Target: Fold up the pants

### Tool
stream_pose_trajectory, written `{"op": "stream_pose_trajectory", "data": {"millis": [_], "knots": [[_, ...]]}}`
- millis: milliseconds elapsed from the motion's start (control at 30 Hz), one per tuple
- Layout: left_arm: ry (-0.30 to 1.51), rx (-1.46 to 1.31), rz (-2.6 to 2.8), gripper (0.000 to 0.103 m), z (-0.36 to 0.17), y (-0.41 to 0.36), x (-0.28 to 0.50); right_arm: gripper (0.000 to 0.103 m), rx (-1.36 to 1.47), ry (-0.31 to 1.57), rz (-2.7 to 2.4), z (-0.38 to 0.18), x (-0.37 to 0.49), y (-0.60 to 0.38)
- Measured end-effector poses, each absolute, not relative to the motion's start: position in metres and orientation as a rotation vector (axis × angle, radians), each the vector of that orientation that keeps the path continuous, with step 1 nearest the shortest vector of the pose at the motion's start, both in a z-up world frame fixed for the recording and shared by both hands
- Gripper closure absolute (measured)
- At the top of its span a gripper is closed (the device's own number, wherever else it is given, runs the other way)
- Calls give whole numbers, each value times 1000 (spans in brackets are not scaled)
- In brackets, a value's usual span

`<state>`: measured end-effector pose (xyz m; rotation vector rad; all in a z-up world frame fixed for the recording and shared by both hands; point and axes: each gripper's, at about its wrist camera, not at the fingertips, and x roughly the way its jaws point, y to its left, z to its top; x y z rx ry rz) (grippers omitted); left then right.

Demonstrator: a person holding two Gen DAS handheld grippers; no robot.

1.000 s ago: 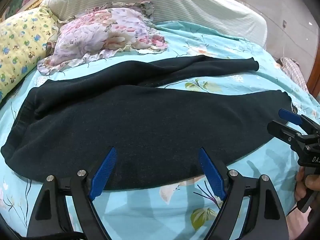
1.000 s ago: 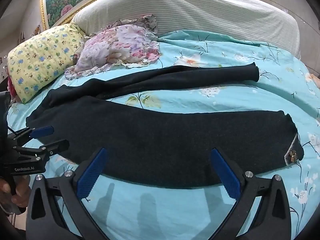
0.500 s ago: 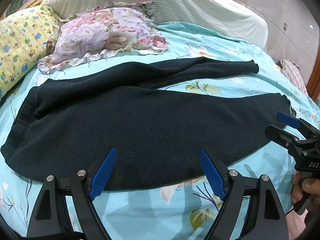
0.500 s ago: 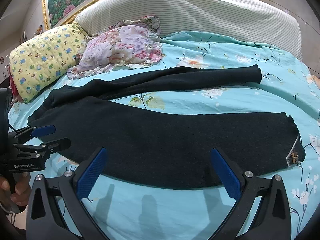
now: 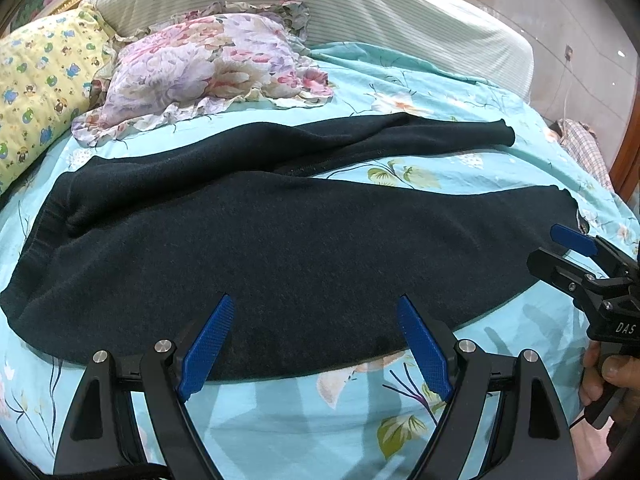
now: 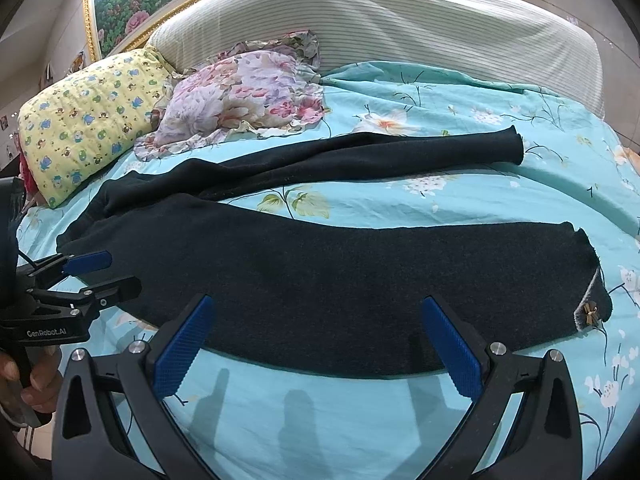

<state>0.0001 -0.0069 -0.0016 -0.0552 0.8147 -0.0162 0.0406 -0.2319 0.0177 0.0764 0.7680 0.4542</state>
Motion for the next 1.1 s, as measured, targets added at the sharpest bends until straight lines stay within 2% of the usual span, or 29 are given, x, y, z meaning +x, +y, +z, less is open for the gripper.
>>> {"op": "stream_pose_trajectory", "data": {"millis": [1100], "knots": [[831, -70, -30, 18, -2, -5, 3, 0, 86, 768, 459, 17, 41, -233]]}}
